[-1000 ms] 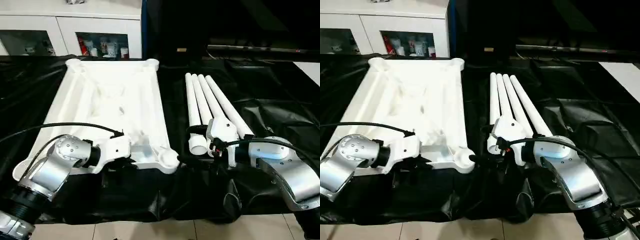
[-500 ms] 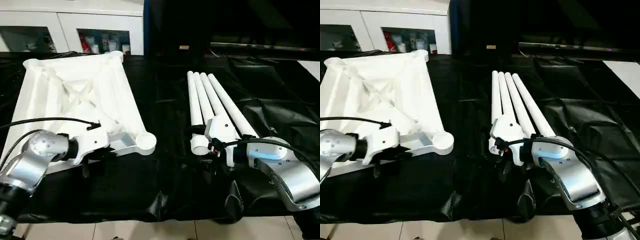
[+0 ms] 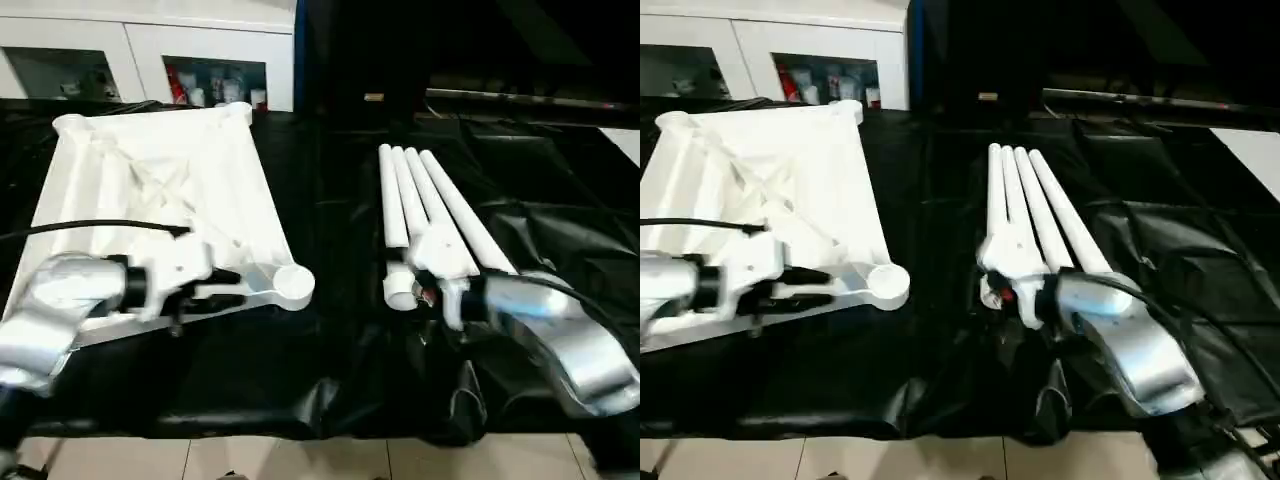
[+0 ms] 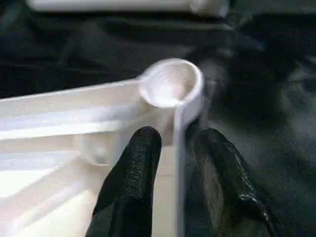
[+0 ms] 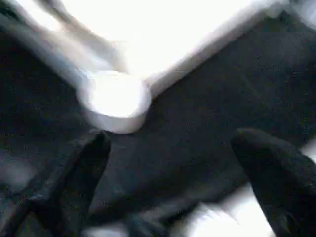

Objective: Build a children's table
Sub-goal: Pick table leg

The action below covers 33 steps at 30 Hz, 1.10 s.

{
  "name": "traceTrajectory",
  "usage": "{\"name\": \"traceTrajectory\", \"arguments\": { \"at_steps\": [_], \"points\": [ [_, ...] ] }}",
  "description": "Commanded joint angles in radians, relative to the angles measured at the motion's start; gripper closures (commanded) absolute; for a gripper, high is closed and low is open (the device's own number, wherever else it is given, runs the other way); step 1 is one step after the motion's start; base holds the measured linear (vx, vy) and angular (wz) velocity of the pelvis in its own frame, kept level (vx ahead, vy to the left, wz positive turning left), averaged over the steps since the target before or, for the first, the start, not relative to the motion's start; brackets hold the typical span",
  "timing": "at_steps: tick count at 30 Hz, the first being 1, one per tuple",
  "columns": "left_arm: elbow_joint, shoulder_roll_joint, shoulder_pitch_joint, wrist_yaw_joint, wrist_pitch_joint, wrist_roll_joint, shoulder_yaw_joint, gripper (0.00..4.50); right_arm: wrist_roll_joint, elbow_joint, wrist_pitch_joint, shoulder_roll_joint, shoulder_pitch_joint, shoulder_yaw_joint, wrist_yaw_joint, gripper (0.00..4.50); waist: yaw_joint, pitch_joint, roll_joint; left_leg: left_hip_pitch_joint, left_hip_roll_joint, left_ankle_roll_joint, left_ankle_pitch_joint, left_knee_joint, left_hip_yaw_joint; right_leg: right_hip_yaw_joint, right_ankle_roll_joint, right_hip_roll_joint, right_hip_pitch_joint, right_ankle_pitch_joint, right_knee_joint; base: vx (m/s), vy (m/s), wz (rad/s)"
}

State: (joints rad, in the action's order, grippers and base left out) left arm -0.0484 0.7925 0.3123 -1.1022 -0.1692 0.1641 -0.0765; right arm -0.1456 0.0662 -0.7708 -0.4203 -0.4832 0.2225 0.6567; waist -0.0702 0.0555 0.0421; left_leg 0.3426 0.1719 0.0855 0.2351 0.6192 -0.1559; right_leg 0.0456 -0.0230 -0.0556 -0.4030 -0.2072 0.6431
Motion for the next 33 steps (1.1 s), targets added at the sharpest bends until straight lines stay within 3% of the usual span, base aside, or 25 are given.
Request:
{"name": "traceTrajectory", "arguments": {
  "at_steps": [1, 3, 5, 6, 7, 8, 10, 11, 12, 13, 17, 22, 26, 33],
  "points": [
    [0.069, 0.007, -0.006, 0.029, -0.066, 0.026, 0.035, 2.66, 0.002, -0.100, -0.155, 0.063, -0.062, -0.077, -0.125, 0.00, 0.000, -0.047, -0.019, -0.004, 0.044, 0.036, 0.111, -0.087, 0.011, -0.059, -0.216, -0.082, 0.050, -0.197, -0.076, 0.000, 0.000, 0.00],
    [0.118, -0.002, -0.019, 0.047, -0.092, 0.035, 0.039, 2.61, 0.023, -0.159, -0.155, 0.092, -0.102, -0.074, -0.161, 0.00, -0.003, -0.047, -0.020, -0.009, 0.048, 0.059, 0.148, -0.089, 0.010, -0.058, -0.196, -0.082, 0.044, -0.244, -0.080, 0.000, 0.000, 0.00],
    [0.180, -0.036, -0.026, 0.081, -0.134, 0.058, 0.034, 2.38, 0.037, -0.241, -0.140, 0.136, -0.157, -0.087, -0.222, 0.00, -0.003, -0.050, -0.012, -0.005, 0.050, 0.064, 0.109, -0.090, 0.008, -0.058, -0.200, -0.079, 0.047, -0.160, -0.066, 0.000, 0.000, 0.00],
    [0.201, -0.051, -0.027, 0.094, -0.152, 0.070, 0.030, 2.38, 0.039, -0.274, -0.129, 0.154, -0.181, -0.095, -0.249, 0.00, -0.004, -0.051, -0.014, -0.003, 0.048, 0.065, 0.103, -0.091, 0.009, -0.056, -0.203, -0.078, 0.049, -0.151, -0.067, 0.000, 0.000, 0.00],
    [0.227, -0.072, -0.028, 0.107, -0.168, 0.081, 0.017, 2.24, 0.036, -0.331, -0.112, 0.184, -0.224, -0.108, -0.286, 0.00, -0.003, -0.055, -0.009, -0.006, 0.048, 0.068, 0.082, -0.087, 0.005, -0.057, -0.215, -0.081, 0.047, -0.116, -0.062, 0.000, 0.000, 0.00],
    [0.241, -0.083, -0.029, 0.113, -0.176, 0.085, 0.010, 2.19, 0.036, -0.361, -0.106, 0.201, -0.250, -0.115, -0.305, 0.00, -0.007, -0.056, -0.013, -0.002, 0.046, 0.070, 0.071, -0.088, 0.006, -0.056, -0.216, -0.081, 0.051, -0.108, -0.062, 0.000, 0.000, 0.00],
    [0.266, -0.098, -0.033, 0.121, -0.195, 0.084, -0.006, 2.09, 0.040, -0.453, -0.113, 0.245, -0.320, -0.152, -0.377, 0.00, -0.004, -0.056, -0.003, 0.000, 0.045, 0.063, 0.059, -0.087, 0.003, -0.056, -0.209, -0.077, 0.053, -0.084, -0.061, 0.000, 0.000, 0.00],
    [0.276, -0.101, -0.034, 0.121, -0.202, 0.085, -0.011, 1.98, 0.046, -0.487, -0.122, 0.258, -0.344, -0.166, -0.407, 0.00, -0.003, -0.055, -0.007, 0.003, 0.044, 0.066, 0.052, -0.089, 0.005, -0.055, -0.198, -0.076, 0.054, -0.092, -0.060, 0.000, 0.000, 0.00],
    [0.285, -0.105, -0.034, 0.124, -0.205, 0.085, -0.015, 1.89, 0.048, -0.529, -0.120, 0.268, -0.369, -0.185, -0.442, 0.00, -0.001, -0.056, 0.000, 0.002, 0.044, 0.066, 0.046, -0.088, 0.003, -0.056, -0.193, -0.075, 0.052, -0.092, -0.061, 0.000, 0.000, 0.00],
    [0.296, -0.108, -0.035, 0.128, -0.214, 0.085, -0.016, 1.83, 0.051, -0.561, -0.121, 0.278, -0.390, -0.203, -0.468, 0.00, 0.000, -0.056, -0.005, 0.002, 0.043, 0.071, 0.045, -0.088, 0.003, -0.057, -0.191, -0.077, 0.052, -0.092, -0.059, 0.000, 0.000, 0.00],
    [0.326, -0.108, -0.040, 0.147, -0.235, 0.082, -0.015, 1.52, 0.047, -0.676, -0.099, 0.294, -0.443, -0.244, -0.527, 0.00, 0.000, -0.059, 0.001, 0.004, 0.041, 0.068, -0.003, -0.085, 0.000, -0.054, -0.190, -0.070, 0.056, 0.019, -0.051, 0.000, 0.000, 0.00],
    [0.369, -0.109, -0.052, 0.163, -0.266, 0.078, -0.029, 1.04, 0.009, -0.838, -0.047, 0.322, -0.498, -0.306, -0.582, 0.00, 0.002, -0.062, 0.001, 0.008, 0.041, 0.061, -0.019, -0.080, -0.002, -0.054, -0.200, -0.073, 0.059, 0.047, -0.047, 0.000, 0.000, 0.00],
    [0.389, -0.109, -0.052, 0.167, -0.285, 0.081, -0.035, 0.77, 0.012, -0.905, -0.045, 0.335, -0.519, -0.315, -0.578, 0.00, 0.009, -0.059, 0.001, 0.011, 0.042, 0.055, 0.005, -0.081, -0.001, -0.053, -0.203, -0.073, 0.059, 0.008, -0.050, 0.000, 0.000, 0.00],
    [0.432, -0.097, -0.046, 0.166, -0.322, 0.093, -0.042, 0.29, 0.009, -1.004, -0.028, 0.343, -0.547, -0.320, -0.555, 0.00, 0.011, -0.061, 0.001, 0.010, 0.043, 0.048, -0.003, -0.079, -0.001, -0.052, -0.214, -0.074, 0.059, 0.019, -0.048, 0.000, 0.000, 0.00]
  ]
}}
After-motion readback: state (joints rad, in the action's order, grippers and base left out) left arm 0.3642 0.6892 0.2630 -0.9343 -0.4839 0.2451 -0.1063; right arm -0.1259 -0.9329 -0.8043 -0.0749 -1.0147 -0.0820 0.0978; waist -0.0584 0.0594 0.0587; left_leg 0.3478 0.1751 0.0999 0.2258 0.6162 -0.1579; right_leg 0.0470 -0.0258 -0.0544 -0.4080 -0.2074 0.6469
